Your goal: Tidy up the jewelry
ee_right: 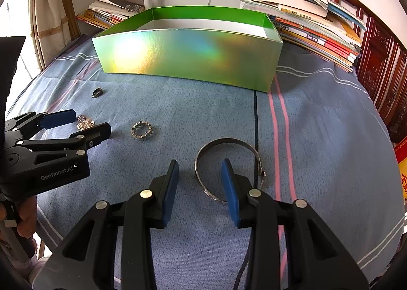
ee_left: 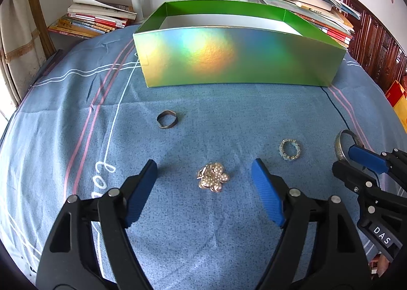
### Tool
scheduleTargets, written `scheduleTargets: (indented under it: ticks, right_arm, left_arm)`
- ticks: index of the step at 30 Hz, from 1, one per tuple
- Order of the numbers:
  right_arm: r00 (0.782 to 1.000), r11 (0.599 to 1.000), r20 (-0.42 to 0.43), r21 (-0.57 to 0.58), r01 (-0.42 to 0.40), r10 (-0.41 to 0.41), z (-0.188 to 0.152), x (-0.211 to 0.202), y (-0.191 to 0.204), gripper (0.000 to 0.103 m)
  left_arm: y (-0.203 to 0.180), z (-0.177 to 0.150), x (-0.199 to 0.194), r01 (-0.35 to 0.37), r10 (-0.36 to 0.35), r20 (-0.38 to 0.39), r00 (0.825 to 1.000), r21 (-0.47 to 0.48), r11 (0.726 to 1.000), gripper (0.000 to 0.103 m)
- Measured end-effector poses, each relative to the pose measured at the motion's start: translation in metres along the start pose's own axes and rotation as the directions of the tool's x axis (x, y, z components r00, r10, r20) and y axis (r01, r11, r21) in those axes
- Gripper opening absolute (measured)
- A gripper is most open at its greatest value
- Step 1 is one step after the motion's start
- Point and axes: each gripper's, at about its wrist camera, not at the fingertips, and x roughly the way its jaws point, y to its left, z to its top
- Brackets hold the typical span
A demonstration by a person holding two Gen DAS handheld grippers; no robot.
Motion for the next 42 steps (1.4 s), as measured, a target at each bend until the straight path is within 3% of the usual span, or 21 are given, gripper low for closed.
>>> scheduleTargets:
  ticks: [35, 37, 38, 42]
  right_arm:
    - [1.000, 1.000, 0.006, 0.012, 0.009, -0.009, -0.003, -0.004, -0.003, 0.035]
    - [1.000, 1.000, 0.007, 0.006, 0.005, -0.005, -0.003, -0.005, -0.002, 0.032]
    - [1.000, 1.000, 0.008, 0.001, -0.005, 0.005, -0.003, -0.005, -0.001, 0.022]
    - [1.000, 1.000, 0.007, -0.006, -0.019, 0.019, -0.003, -0.005, 0.002, 0.005]
  left_arm:
    - [-0.010, 0.000, -0.003, 0.012, -0.012, 0.007, 1.000, 0.026, 1.000, 0.072]
    - [-0.010, 0.000, -0.003, 0.016, -0.017, 0.009, 1.000, 0.027, 1.000, 0.066]
    - [-0.011, 0.000, -0.004, 0.020, -0.021, 0.009, 1.000, 0.027, 0.999, 0.063]
    - [-0.014, 0.001, -0.005, 0.041, -0.042, 0.012, 0.999, 0.042, 0.998, 0.035]
